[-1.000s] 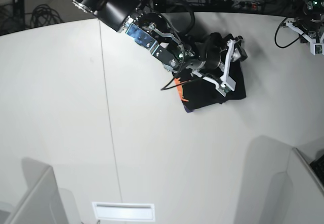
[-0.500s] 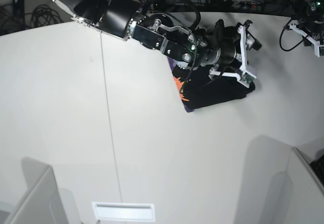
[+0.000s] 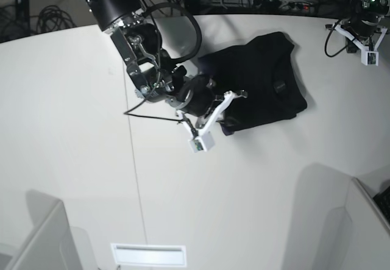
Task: Fold the T-shirt properly
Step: 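Press the folded bundle flat and release the right gripper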
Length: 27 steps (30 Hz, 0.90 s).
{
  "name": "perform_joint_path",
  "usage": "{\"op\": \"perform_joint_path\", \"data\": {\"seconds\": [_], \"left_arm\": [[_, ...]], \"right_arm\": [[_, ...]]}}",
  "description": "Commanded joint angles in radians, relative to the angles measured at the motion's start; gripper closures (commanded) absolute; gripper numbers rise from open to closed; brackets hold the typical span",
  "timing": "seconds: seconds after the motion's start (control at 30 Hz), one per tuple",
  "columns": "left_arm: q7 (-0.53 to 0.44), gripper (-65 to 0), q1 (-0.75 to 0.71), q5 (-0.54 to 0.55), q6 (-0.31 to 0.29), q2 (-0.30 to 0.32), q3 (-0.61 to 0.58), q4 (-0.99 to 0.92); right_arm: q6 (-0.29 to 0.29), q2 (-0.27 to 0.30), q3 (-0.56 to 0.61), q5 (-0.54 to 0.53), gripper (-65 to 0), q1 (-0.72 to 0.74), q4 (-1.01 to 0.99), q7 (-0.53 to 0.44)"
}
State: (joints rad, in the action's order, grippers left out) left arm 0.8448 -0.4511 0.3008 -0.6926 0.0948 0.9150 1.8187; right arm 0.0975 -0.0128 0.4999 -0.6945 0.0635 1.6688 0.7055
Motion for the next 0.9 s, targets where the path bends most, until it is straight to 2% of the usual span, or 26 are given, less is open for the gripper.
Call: {"op": "perform_joint_path", "data": {"seconds": [0.0, 0.07, 0.17, 0.27, 0.33, 0.4, 0.47, 0.53, 0.67, 0.87], "left_arm": [[-0.020, 0.0, -0.007, 0.051, -0.006, 0.010, 0.006, 0.020], [0.001, 0.0, -0.008, 0.143, -0.006, 0.013, 0.011, 0.022], [0.121, 0.0, 0.004, 0.285, -0.006, 0.016, 0.014, 0.017], [0.205, -25.2, 0.027, 0.390, -0.006, 0.021, 0.014, 0.019], [0.225, -39.7, 0.030, 0.418, -0.006, 0.018, 0.013, 0.019], [0.225, -50.5, 0.031, 0.433, -0.006, 0.013, 0.006, 0.020], [0.227, -56.9, 0.048, 0.453, -0.006, 0.012, 0.005, 0.017], [0.227, -58.9, 0.058, 0.469, -0.006, 0.010, 0.005, 0.016], [0.227, -58.7, 0.082, 0.506, -0.006, 0.004, -0.050, 0.006], [0.227, -58.7, 0.147, 0.509, -0.006, 0.004, -0.144, -0.133]], "right_arm": [[-0.008, -0.011, -0.025, -0.011, 0.0, 0.002, 0.023, -0.016], [-0.008, -0.009, -0.065, -0.011, 0.0, -0.018, 0.023, -0.016], [-0.008, -0.003, -0.096, -0.011, 0.0, -0.043, 0.023, -0.016], [-0.008, -0.003, -0.126, -0.011, 0.0, -0.069, 0.023, -0.016], [-0.008, -0.003, -0.131, -0.011, 0.0, -0.077, 0.023, -0.016], [-0.008, 0.000, -0.132, -0.011, 0.0, -0.078, 0.023, -0.013], [-0.008, 0.017, -0.129, -0.011, 0.0, -0.084, 0.023, -0.014], [-0.008, 0.020, -0.132, -0.011, 0.0, -0.087, 0.023, -0.014], [-0.008, 0.021, -0.132, -0.011, 0.0, -0.090, 0.023, -0.014], [-0.008, 0.023, -0.126, -0.011, 0.0, -0.098, 0.023, -0.010]]}}
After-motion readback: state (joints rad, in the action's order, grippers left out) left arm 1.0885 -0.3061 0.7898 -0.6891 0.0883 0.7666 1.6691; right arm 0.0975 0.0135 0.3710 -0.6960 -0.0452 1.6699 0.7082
